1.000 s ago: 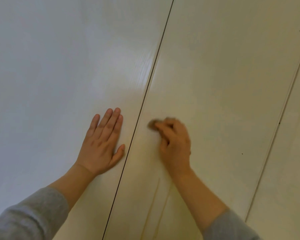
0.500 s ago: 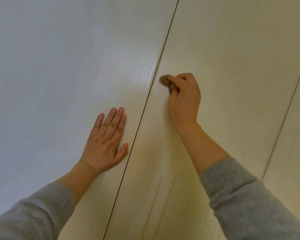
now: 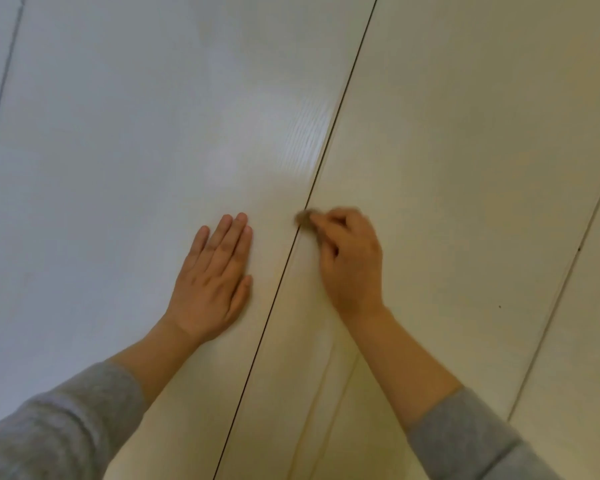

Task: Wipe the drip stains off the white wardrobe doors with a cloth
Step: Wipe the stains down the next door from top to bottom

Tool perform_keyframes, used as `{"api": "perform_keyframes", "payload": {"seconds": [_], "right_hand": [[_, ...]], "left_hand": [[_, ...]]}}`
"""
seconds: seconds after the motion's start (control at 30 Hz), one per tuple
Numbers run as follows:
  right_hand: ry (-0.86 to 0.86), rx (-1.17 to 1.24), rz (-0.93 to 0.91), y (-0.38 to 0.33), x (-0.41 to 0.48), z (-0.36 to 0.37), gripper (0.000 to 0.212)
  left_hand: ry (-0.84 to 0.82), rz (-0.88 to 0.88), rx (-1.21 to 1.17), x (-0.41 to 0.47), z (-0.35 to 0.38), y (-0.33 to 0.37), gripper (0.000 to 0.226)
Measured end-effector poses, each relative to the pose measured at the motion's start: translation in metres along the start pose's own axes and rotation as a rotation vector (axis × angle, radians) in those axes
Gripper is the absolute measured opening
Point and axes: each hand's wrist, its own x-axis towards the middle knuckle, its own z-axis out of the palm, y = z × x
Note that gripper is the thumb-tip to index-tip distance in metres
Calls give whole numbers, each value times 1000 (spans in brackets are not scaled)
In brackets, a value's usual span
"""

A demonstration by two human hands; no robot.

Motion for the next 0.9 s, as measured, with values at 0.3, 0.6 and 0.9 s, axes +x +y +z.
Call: {"api": "perform_keyframes", "payload": {"seconds": [0.3,0.6,0.9], "right_hand": [[-6,32,-36,-6,-72,28,23],[-224,136,17,-26,-146,18,22],[63,-26,103,11,-95,15,31]], "left_hand": [[-20,36,44,-12,7,-14,64],[-27,41,41,-15,7,-14,65],[-24,41,42,-15,9,-14,64]]}}
